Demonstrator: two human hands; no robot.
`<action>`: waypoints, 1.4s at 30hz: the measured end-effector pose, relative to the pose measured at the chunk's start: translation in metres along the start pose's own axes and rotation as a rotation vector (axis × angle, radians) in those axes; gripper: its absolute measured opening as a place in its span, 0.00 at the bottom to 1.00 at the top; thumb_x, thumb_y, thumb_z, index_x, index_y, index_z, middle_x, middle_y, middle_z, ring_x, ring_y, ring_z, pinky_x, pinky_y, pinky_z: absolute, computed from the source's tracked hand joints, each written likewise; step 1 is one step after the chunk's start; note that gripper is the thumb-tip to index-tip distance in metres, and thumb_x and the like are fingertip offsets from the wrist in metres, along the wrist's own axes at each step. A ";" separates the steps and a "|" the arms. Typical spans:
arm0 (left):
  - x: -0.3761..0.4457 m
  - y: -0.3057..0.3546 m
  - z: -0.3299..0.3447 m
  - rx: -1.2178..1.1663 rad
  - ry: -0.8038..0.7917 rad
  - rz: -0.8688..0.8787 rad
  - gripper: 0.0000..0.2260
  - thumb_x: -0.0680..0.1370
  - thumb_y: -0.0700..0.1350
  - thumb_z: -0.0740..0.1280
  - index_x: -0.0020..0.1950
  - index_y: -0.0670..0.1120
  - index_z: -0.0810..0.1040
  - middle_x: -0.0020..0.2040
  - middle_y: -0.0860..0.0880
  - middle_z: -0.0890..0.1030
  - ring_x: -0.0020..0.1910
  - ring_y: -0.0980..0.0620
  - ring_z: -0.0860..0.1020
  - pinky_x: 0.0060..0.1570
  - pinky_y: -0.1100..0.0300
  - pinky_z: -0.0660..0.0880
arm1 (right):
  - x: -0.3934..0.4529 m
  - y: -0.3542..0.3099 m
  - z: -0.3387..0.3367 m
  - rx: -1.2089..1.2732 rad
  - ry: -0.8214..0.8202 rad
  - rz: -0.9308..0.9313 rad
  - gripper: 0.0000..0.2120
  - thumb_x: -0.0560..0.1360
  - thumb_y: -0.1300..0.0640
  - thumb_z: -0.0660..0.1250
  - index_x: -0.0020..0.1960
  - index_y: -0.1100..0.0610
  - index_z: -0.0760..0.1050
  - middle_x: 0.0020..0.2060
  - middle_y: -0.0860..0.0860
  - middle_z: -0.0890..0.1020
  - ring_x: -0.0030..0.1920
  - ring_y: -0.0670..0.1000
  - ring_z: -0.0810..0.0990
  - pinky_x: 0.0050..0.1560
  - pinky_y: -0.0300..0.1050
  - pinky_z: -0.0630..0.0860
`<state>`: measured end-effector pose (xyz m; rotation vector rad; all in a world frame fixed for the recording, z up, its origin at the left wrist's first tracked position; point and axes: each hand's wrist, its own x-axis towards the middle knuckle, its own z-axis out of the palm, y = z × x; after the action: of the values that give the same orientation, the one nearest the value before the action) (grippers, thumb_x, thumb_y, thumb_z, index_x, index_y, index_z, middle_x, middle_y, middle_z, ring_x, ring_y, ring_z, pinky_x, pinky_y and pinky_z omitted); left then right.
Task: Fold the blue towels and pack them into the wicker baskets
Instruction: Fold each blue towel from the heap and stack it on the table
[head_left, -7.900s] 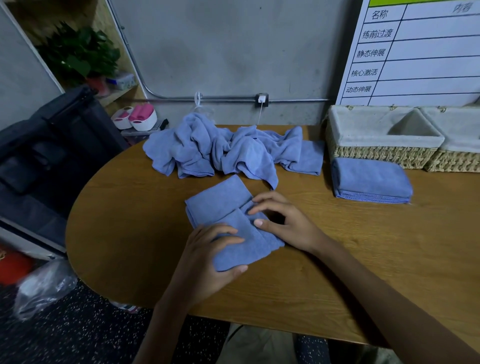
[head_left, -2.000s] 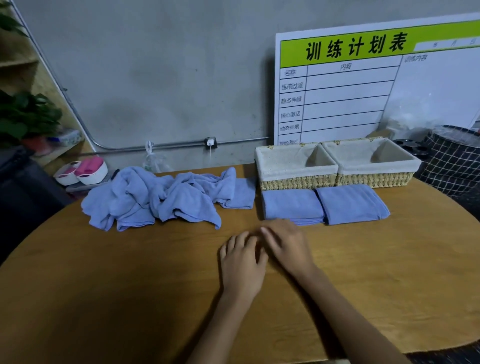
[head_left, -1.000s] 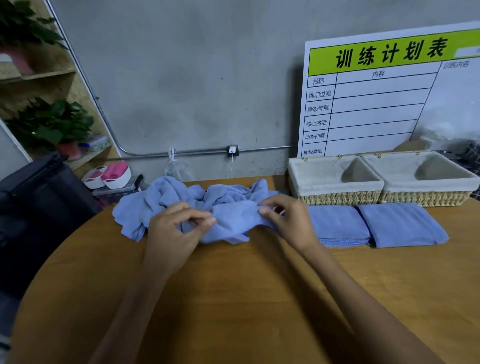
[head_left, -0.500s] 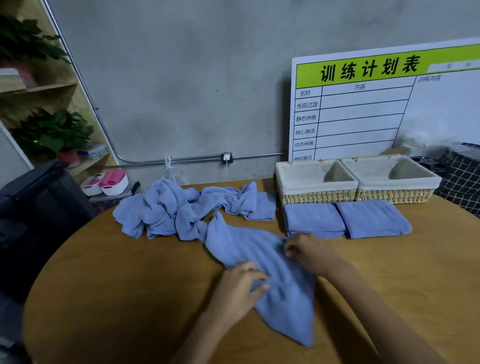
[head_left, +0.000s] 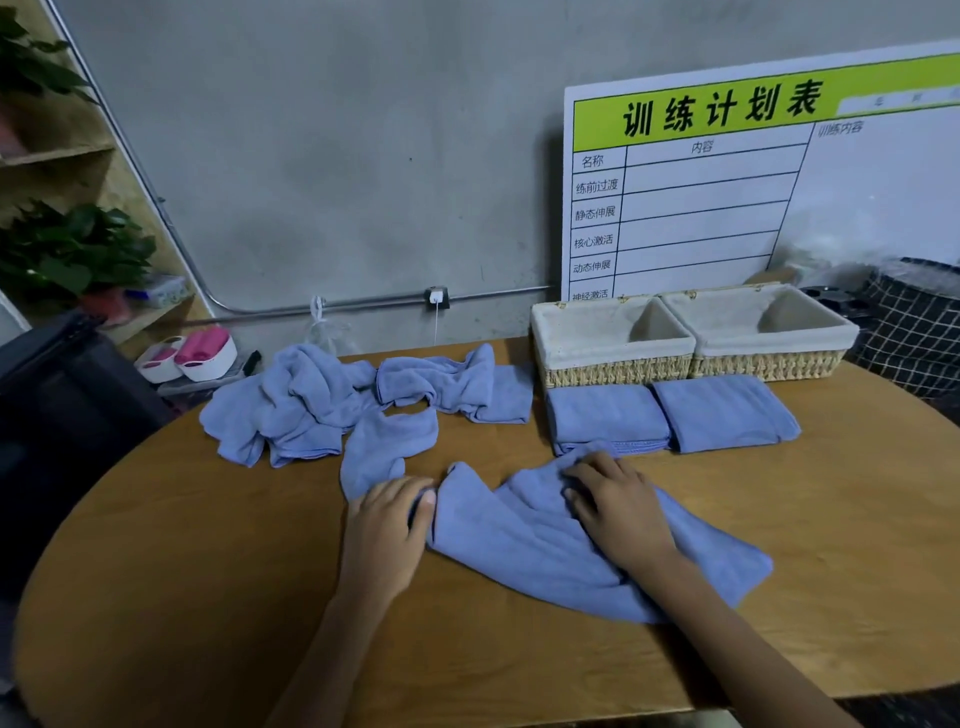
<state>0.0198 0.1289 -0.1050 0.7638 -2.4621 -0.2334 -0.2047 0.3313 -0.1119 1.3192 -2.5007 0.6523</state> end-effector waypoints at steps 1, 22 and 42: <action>0.000 -0.005 -0.004 0.061 0.007 0.011 0.20 0.83 0.56 0.51 0.53 0.54 0.82 0.51 0.59 0.83 0.51 0.54 0.79 0.48 0.54 0.71 | -0.001 0.000 0.000 -0.002 0.008 0.008 0.09 0.77 0.50 0.67 0.56 0.51 0.80 0.51 0.49 0.79 0.48 0.56 0.78 0.44 0.51 0.74; -0.019 -0.069 -0.052 0.442 -0.064 -0.007 0.20 0.79 0.66 0.52 0.35 0.57 0.72 0.34 0.59 0.72 0.37 0.55 0.72 0.44 0.52 0.64 | -0.034 0.082 -0.042 -0.132 0.120 0.412 0.07 0.77 0.48 0.70 0.51 0.50 0.81 0.53 0.53 0.80 0.53 0.61 0.75 0.50 0.55 0.71; -0.003 -0.021 -0.016 0.115 0.046 0.011 0.16 0.79 0.60 0.56 0.48 0.53 0.79 0.43 0.54 0.76 0.41 0.49 0.78 0.41 0.51 0.72 | -0.023 0.072 -0.043 -0.034 0.223 0.183 0.08 0.74 0.55 0.73 0.53 0.53 0.81 0.47 0.55 0.79 0.45 0.63 0.78 0.42 0.56 0.76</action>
<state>0.0410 0.1131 -0.0999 0.7948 -2.4520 -0.0693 -0.2515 0.4046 -0.1033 0.9555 -2.4538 0.7466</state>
